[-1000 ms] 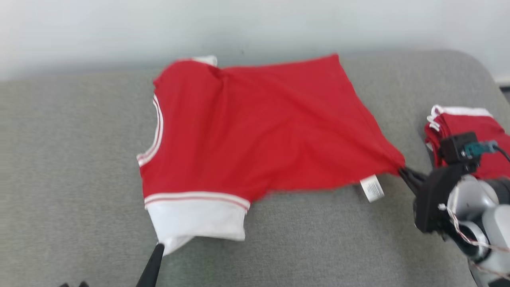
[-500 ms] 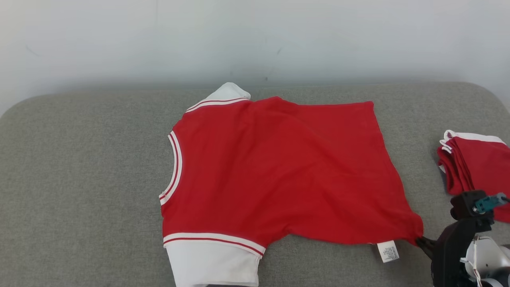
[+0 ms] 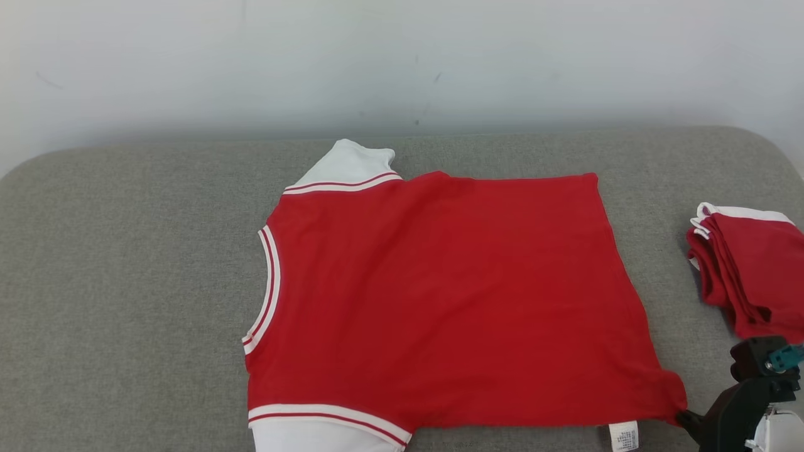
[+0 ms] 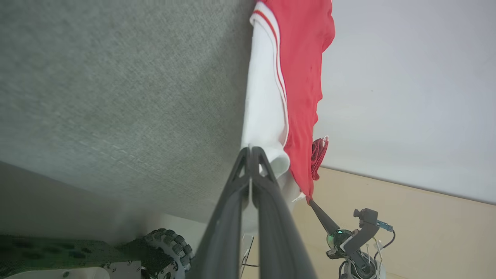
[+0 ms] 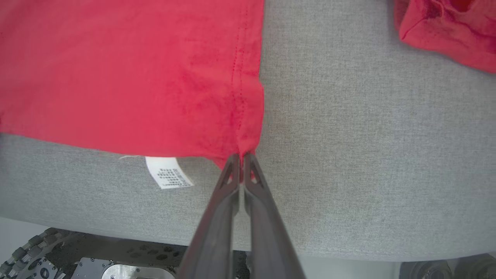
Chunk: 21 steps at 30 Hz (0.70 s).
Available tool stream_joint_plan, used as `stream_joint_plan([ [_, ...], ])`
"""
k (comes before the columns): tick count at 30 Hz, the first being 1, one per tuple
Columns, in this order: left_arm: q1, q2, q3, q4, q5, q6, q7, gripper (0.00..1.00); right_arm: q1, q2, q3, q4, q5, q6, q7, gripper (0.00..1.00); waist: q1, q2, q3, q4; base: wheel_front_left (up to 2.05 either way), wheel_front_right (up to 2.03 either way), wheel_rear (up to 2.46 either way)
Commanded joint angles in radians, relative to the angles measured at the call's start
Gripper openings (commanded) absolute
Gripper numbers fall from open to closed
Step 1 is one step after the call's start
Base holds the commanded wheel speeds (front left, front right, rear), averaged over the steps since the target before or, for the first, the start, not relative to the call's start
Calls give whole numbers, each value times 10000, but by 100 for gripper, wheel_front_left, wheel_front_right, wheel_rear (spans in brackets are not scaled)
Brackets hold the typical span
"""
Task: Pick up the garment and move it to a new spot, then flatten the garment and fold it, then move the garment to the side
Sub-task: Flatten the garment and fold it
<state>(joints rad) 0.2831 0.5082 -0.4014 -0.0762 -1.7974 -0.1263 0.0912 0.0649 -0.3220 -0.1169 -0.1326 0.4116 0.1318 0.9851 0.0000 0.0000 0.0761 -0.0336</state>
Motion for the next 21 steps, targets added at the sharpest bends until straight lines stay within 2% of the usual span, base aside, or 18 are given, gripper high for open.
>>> stream_joint_plan([
  [1, 139, 64, 54, -14, -123, -10, 39, 0, 120, -11, -87, 14, -96, -20, -38, 0, 0, 0, 2, -4, 0, 0, 0],
  [5, 365, 293, 106, 21, -24, 183, 25, 0, 308, -76, -248, 78, -279, -20, -41, 0, 0, 0, -23, -1, 0, 0, 0],
  [9, 439, 263, 293, -274, -118, 113, -53, 0, 429, 92, -253, 13, -82, -20, -90, 0, 0, 0, -80, 0, 0, 0, 0],
  [12, 309, 292, 474, -659, 195, 15, -245, 0, 388, 100, -166, -107, 12, -20, -276, 0, 0, 0, -109, 8, 0, 0, 0],
  [17, -589, -12, 836, -1405, 999, -64, -719, 0, 87, 106, -58, -264, 146, -20, -1014, 0, 0, 0, -113, 64, 0, 0, 0],
  [21, -1668, -302, 666, -1490, 1791, -50, -797, 0, -272, -26, 87, -147, 26, -20, -1678, 0, 0, 0, -40, 128, 0, 0, 0],
])
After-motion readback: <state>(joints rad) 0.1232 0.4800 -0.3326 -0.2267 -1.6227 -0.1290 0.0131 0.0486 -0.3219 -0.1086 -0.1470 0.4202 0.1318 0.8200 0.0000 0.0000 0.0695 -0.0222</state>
